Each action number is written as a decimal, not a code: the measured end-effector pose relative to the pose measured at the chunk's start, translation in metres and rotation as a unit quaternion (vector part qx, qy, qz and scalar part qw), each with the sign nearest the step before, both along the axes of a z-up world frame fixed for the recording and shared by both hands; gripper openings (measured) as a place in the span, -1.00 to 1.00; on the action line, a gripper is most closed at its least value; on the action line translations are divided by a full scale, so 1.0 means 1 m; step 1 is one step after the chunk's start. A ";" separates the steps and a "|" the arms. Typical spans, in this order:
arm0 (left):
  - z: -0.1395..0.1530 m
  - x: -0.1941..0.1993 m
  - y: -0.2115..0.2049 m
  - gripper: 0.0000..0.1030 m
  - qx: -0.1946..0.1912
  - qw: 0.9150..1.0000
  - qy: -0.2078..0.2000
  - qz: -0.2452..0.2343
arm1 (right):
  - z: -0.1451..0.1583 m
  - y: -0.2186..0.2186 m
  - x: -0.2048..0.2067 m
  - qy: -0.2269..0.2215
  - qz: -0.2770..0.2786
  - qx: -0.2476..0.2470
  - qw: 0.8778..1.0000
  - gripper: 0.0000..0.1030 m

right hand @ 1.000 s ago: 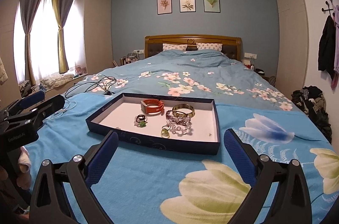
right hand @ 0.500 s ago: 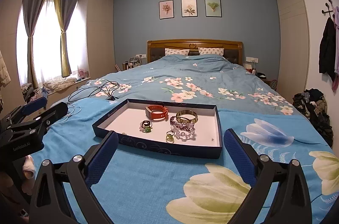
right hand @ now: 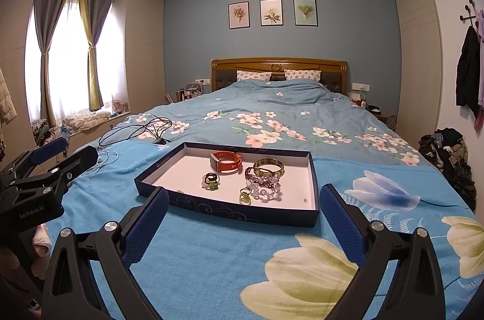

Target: Organize jewelry

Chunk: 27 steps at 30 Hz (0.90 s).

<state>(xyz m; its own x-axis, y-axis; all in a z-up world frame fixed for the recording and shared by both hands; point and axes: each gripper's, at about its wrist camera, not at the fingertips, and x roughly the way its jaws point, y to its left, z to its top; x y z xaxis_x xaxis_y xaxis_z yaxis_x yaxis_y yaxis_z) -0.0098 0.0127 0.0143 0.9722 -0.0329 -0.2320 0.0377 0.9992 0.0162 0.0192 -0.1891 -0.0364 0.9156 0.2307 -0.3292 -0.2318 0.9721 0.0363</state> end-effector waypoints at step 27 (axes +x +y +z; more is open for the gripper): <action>0.002 -0.002 -0.004 0.90 0.003 1.000 -0.005 -0.003 | -0.002 0.000 0.000 0.004 -0.003 0.003 1.000 0.87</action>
<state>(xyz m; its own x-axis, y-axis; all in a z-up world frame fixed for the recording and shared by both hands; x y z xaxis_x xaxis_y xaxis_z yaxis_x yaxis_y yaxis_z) -0.0118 0.0086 0.0166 0.9744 -0.0380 -0.2216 0.0440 0.9988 0.0223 0.0190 -0.1894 -0.0380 0.9143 0.2275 -0.3351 -0.2261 0.9731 0.0438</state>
